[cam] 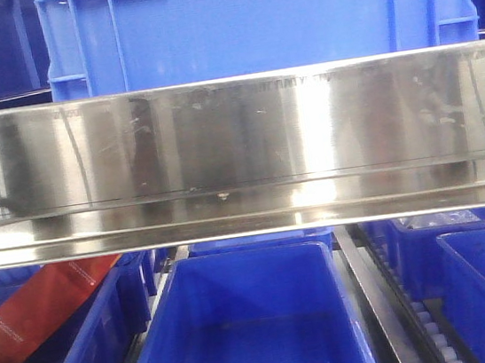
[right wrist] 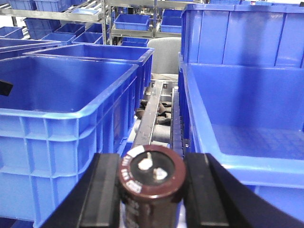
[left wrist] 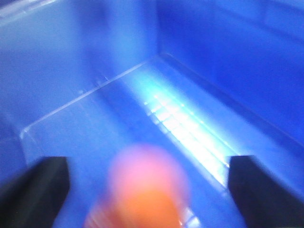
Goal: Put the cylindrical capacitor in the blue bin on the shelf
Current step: 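Open the left gripper to drop the orange cylinder into the bin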
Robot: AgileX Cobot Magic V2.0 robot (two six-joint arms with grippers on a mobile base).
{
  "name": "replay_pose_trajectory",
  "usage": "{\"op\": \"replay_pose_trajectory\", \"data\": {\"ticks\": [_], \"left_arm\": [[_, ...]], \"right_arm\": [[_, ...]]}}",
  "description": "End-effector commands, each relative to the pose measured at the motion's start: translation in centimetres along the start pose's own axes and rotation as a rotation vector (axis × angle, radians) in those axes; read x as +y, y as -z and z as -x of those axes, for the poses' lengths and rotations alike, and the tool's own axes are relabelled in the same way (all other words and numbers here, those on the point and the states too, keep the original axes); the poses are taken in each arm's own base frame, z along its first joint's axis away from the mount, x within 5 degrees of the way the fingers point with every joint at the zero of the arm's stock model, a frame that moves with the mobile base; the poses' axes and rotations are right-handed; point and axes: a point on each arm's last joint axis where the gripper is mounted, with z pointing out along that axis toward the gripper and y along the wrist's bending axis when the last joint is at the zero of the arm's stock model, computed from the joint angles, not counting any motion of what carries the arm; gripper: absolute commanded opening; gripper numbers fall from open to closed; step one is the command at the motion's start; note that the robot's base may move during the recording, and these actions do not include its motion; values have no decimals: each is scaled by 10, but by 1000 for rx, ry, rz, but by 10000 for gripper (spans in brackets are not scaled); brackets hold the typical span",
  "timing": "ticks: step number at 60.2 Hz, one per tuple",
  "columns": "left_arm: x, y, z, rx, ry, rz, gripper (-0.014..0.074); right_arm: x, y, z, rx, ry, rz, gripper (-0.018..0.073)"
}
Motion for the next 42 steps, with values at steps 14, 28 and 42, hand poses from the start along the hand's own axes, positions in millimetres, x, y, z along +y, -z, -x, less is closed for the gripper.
{"op": "replay_pose_trajectory", "data": {"ticks": [14, 28, 42], "left_arm": [[4, 79, 22, -54, 2, 10, 405], [23, 149, 7, -4, 83, 57, 109], [23, 214, -44, -77, 155, 104, 86]], "right_arm": [[-1, 1, 3, -27, 10, -7, -109], [0, 1, -1, 8, 8, -3, -109], [0, -3, 6, 18, 8, -2, -109]]}}
